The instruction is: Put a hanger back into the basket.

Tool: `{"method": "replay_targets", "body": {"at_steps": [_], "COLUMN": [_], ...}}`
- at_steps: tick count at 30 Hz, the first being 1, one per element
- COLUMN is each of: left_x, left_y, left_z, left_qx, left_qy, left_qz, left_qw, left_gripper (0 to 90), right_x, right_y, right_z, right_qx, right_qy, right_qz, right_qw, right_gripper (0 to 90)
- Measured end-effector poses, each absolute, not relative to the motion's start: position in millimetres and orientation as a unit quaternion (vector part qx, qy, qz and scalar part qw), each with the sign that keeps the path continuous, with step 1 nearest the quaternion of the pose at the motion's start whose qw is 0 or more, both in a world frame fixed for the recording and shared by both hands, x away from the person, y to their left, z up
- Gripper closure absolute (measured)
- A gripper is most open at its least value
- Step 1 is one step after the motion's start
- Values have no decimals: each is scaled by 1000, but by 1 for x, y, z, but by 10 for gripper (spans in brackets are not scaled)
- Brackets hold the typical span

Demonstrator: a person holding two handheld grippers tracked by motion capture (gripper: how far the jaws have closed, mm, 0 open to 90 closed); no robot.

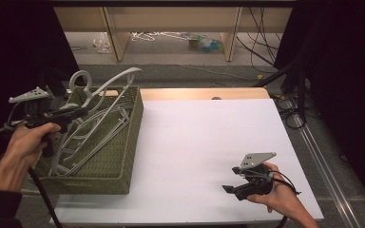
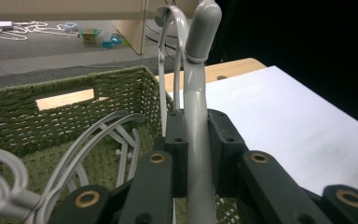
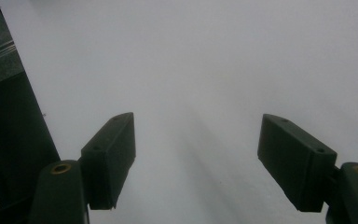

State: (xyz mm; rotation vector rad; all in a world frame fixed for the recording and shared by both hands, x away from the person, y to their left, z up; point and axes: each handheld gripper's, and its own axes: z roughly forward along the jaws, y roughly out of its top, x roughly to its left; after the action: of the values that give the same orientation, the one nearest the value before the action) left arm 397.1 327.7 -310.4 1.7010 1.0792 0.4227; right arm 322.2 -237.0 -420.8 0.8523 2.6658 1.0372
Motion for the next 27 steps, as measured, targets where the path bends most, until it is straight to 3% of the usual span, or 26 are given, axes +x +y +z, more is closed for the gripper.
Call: {"method": "replay_targets", "body": {"at_steps": [27], "left_x": [404], "left_y": [367], "left_z": [-357], "left_qx": [728], "left_qy": [450], "left_qz": [168], "left_qw": [490], "left_gripper": [787], "right_x": [322], "right_y": [-235], "right_z": [-423], "right_qx": [285], "right_qy": [892], "right_qz": [342], "right_qw": [78], "right_gripper": [284]}}
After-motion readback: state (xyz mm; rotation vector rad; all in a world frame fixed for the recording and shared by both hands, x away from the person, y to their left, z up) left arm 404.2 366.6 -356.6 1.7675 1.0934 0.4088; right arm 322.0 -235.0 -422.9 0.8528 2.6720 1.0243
